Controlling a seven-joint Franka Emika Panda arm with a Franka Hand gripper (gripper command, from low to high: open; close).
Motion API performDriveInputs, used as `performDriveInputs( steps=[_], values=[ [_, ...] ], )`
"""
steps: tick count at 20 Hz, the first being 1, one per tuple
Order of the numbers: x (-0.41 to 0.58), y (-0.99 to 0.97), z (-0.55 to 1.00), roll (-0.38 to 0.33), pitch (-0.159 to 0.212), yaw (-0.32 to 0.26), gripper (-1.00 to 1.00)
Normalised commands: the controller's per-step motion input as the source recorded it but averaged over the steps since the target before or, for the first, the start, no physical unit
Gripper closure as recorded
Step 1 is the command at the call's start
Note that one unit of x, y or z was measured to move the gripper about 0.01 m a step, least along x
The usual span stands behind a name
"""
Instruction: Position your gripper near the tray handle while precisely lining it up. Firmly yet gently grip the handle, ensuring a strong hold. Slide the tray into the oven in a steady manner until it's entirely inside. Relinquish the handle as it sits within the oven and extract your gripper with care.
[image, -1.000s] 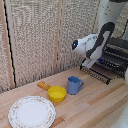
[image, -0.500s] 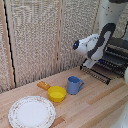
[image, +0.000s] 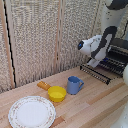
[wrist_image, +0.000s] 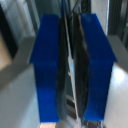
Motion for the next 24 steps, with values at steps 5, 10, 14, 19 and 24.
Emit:
performDriveInputs(
  steps=[5,10,14,19,24],
  values=[
    [-0.198,-0.54,0.14,-0.062,-0.014,-0.01,1.0],
    [-0.128,0.12,0.05,-0.028,-0.029,-0.031,-1.0],
    [-0.054,0.36,0.06,0.0,-0.008,-0.007,-1.0],
    [0.042,0.6,0.09,0.006,0.005,-0.002,-1.0],
    [0.275,0.06,0.77,0.12,0.009,0.095,-1.0]
  ],
)
